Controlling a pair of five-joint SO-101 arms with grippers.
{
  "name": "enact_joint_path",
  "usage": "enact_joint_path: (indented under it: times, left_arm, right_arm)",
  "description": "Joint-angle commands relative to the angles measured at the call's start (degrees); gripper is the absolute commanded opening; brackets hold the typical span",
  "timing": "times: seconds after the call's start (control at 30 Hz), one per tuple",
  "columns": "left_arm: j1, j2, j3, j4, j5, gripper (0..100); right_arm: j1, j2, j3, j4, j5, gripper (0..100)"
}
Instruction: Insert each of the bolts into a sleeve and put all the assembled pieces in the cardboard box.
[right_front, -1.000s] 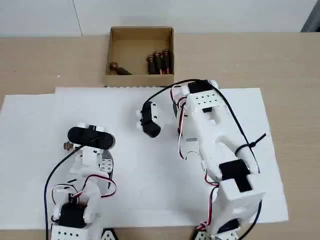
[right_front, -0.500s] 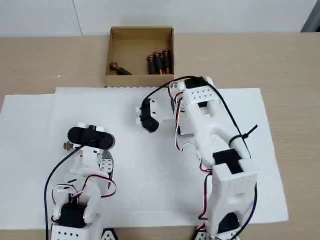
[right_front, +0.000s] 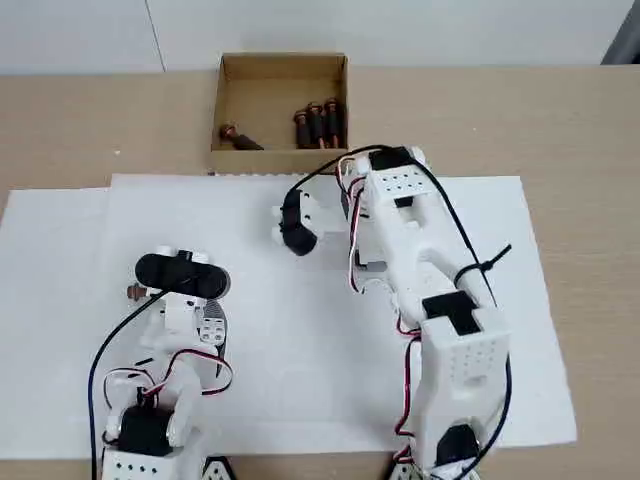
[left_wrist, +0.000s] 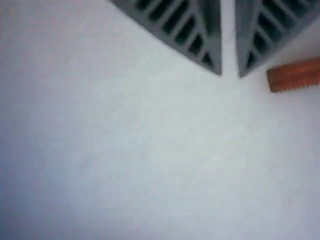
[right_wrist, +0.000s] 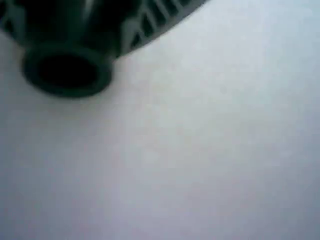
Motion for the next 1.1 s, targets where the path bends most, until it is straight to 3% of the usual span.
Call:
enact_joint_path:
  times: [0.0,0.2,0.53,0.7,0.93,1.07]
  left_arm:
    - [-0.2,-0.4,-0.2,-1.2,-0.1,1]
    - [-0.1,-0.4,-0.2,-1.2,-0.2,1]
    - [0.3,-0.4,-0.3,-1.2,-0.2,1]
    - [0.3,-0.4,-0.3,-1.2,-0.2,1]
    - [0.3,-0.4,-0.3,-1.2,-0.2,1]
    - [0.4,-0.4,-0.3,-1.2,-0.2,1]
  right_arm:
    - [0.1,-2.0,-5.0,4.7,-4.7,0.2]
    - [-0.1,-2.2,-13.1,13.1,-15.9,0.2]
    - [0.0,-12.2,-14.8,14.5,-32.4,0.2]
    - [3.4,-17.5,-14.7,14.6,-41.6,0.2]
    - [9.1,-27.6,-1.7,14.4,-51.3,0.2]
    - [12.7,-33.8,7.6,14.3,-53.1,0.2]
